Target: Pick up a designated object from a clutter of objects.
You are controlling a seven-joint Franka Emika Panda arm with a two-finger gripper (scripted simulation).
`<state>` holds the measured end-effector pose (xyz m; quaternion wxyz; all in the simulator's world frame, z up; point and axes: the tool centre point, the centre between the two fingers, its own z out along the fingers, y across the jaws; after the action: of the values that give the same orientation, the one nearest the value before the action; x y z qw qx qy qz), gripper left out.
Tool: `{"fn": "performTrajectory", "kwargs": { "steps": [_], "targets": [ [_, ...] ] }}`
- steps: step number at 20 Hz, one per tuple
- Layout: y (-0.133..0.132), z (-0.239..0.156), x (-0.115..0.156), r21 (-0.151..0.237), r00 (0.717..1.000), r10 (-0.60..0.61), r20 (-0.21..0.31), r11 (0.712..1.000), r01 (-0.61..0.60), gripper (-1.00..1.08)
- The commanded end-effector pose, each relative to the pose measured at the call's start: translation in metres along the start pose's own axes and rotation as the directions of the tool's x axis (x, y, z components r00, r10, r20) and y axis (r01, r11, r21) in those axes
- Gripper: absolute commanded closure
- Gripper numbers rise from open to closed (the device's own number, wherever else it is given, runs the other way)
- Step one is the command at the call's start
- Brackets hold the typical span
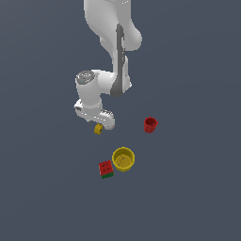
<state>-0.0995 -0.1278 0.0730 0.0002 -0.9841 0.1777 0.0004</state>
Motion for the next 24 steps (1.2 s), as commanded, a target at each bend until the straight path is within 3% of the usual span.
{"fn": "performTrajectory", "kwargs": {
  "steps": [1, 21, 22, 24],
  "targets": [
    [0.000, 0.000, 0.000, 0.000, 1.000, 0.000, 0.000, 1.000, 0.000, -0.92],
    [0.001, 0.049, -0.001, 0.000, 1.000, 0.002, -0.001, 1.000, -0.002, -0.92],
    [0.001, 0.049, -0.001, 0.000, 1.000, 0.002, -0.001, 1.000, -0.002, 1.08],
    [0.001, 0.049, -0.001, 0.000, 1.000, 0.002, -0.001, 1.000, -0.002, 1.08]
  ]
}}
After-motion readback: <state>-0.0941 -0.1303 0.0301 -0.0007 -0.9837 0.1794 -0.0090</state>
